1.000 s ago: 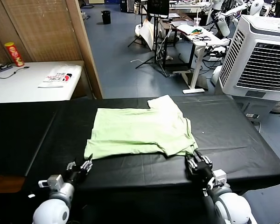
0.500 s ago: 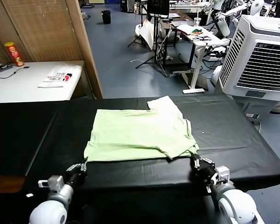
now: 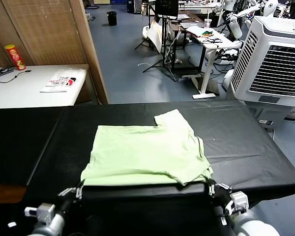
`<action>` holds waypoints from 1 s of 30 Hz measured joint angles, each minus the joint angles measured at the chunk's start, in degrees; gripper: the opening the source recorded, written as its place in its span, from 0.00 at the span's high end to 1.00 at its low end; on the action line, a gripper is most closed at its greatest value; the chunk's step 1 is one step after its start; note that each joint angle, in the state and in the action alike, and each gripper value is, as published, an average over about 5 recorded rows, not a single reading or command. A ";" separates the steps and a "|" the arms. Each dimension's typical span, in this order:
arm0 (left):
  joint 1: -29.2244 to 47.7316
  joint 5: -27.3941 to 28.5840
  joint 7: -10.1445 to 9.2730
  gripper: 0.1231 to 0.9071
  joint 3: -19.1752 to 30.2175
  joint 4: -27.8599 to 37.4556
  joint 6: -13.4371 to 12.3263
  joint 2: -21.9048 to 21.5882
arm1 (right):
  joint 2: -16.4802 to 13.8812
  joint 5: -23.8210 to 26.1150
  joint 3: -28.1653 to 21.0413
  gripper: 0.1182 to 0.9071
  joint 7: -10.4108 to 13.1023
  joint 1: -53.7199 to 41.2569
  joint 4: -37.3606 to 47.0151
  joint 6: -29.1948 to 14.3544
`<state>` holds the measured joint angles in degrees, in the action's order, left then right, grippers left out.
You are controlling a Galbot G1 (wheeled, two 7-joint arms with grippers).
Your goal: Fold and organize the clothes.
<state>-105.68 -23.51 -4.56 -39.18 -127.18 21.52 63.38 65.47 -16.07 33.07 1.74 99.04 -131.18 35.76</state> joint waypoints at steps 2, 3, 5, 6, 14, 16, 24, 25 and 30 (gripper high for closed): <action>-0.95 -0.33 -0.01 0.99 -0.44 -0.49 0.20 0.07 | 0.11 0.00 0.16 0.74 -0.08 0.69 -0.66 0.59; -1.34 -0.49 0.02 0.98 -0.62 -0.71 0.32 0.15 | 0.12 0.00 0.30 0.67 -0.13 1.05 -1.01 0.87; -2.00 -0.59 0.12 0.93 -0.86 -1.18 0.46 0.35 | 0.06 0.00 0.64 0.52 -0.18 1.83 -1.88 1.45; -2.25 -0.59 0.10 0.87 -0.95 -1.43 0.57 0.45 | 0.01 -0.02 0.83 0.46 -0.18 2.21 -2.37 1.68; -3.25 -1.34 0.00 0.33 -2.38 -3.95 1.98 0.56 | -1.56 -3.83 3.09 0.14 -0.04 0.92 -6.31 -2.00; -2.74 -2.91 0.37 0.21 -3.08 -4.58 2.16 0.27 | -2.32 -4.40 3.02 0.14 0.44 -2.07 -5.45 -3.43; 10.83 -13.42 -2.66 0.14 -1.92 -0.79 7.30 -2.16 | -4.83 -8.10 -2.79 0.14 2.36 -24.48 8.55 -4.49; 13.50 -14.57 -2.81 0.14 -1.32 0.44 7.73 -2.60 | -4.74 -8.17 -4.06 0.14 2.71 -27.65 11.01 -4.51; 26.97 -17.37 -3.49 0.14 2.99 8.58 8.04 -4.10 | -3.25 -9.09 -10.90 0.14 4.26 -41.75 24.03 -4.04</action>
<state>-78.71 -40.88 -8.05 -36.19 -118.60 29.56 59.28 62.22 -25.16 22.17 6.00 57.29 -107.15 31.72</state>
